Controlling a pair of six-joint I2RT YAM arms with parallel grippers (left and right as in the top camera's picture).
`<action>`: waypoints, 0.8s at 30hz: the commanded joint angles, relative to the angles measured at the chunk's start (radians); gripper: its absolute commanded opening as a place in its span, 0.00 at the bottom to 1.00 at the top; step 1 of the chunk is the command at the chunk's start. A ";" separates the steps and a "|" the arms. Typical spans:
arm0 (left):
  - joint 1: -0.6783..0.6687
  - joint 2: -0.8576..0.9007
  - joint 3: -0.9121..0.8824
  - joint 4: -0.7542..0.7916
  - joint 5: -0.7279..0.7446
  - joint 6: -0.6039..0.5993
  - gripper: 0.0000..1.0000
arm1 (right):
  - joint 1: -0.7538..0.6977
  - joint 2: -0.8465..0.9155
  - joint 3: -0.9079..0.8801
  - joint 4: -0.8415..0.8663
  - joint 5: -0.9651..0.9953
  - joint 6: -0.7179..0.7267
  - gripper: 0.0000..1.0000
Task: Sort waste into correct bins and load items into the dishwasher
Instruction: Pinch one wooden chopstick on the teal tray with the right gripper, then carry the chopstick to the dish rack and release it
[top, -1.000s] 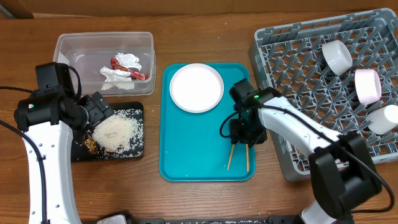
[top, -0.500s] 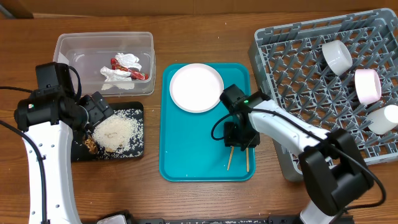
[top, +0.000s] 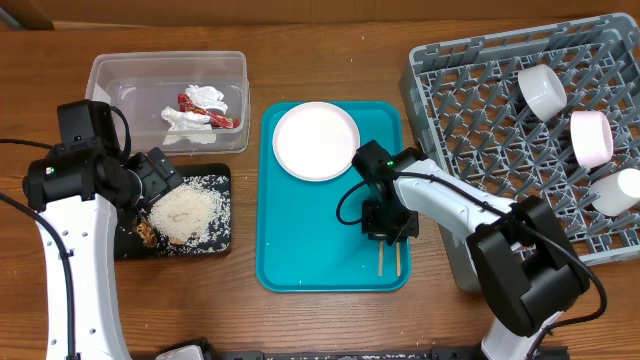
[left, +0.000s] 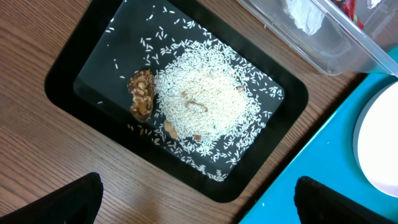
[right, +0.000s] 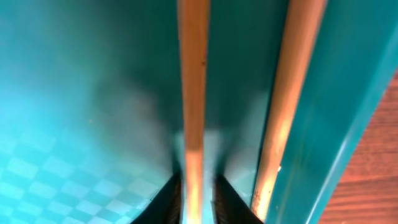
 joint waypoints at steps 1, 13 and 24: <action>0.004 -0.011 0.010 0.001 -0.009 -0.003 1.00 | 0.004 0.047 -0.005 0.015 -0.005 -0.003 0.12; 0.004 -0.011 0.010 0.001 -0.009 -0.003 1.00 | 0.004 0.026 0.053 -0.039 -0.008 -0.031 0.04; 0.004 -0.011 0.010 0.001 -0.009 -0.003 1.00 | -0.029 -0.188 0.269 -0.230 0.157 -0.178 0.04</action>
